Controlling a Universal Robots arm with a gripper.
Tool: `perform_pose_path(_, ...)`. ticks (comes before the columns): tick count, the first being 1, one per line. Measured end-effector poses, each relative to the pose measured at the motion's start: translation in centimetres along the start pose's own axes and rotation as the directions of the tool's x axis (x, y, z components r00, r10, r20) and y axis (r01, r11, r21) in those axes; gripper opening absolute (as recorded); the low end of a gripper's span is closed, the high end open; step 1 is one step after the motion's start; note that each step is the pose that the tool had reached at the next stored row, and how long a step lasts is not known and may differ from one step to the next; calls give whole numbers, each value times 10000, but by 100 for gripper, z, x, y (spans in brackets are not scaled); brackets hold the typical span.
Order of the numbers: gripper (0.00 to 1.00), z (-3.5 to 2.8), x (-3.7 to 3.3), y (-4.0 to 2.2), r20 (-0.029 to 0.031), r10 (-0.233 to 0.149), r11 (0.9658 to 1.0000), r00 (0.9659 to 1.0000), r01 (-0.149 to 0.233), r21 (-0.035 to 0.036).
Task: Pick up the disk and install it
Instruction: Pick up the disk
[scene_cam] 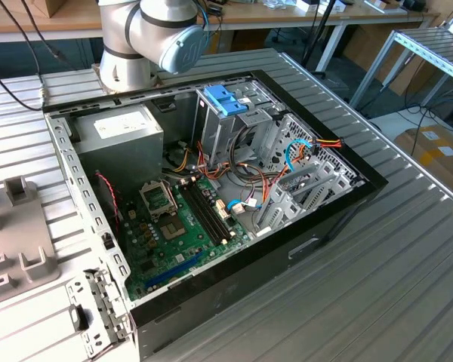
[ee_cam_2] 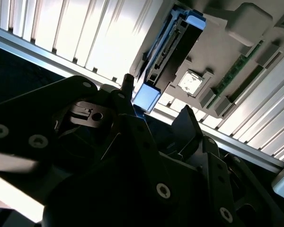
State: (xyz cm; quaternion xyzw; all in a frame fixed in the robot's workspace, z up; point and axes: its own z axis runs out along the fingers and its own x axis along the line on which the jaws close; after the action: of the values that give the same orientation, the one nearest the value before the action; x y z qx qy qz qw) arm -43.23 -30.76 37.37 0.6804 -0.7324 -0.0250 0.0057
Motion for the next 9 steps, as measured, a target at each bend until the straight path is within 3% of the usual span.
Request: perform_pose_path(9, 60, 26, 111, -10, 1, -1, 10000, 10000, 1, 0)
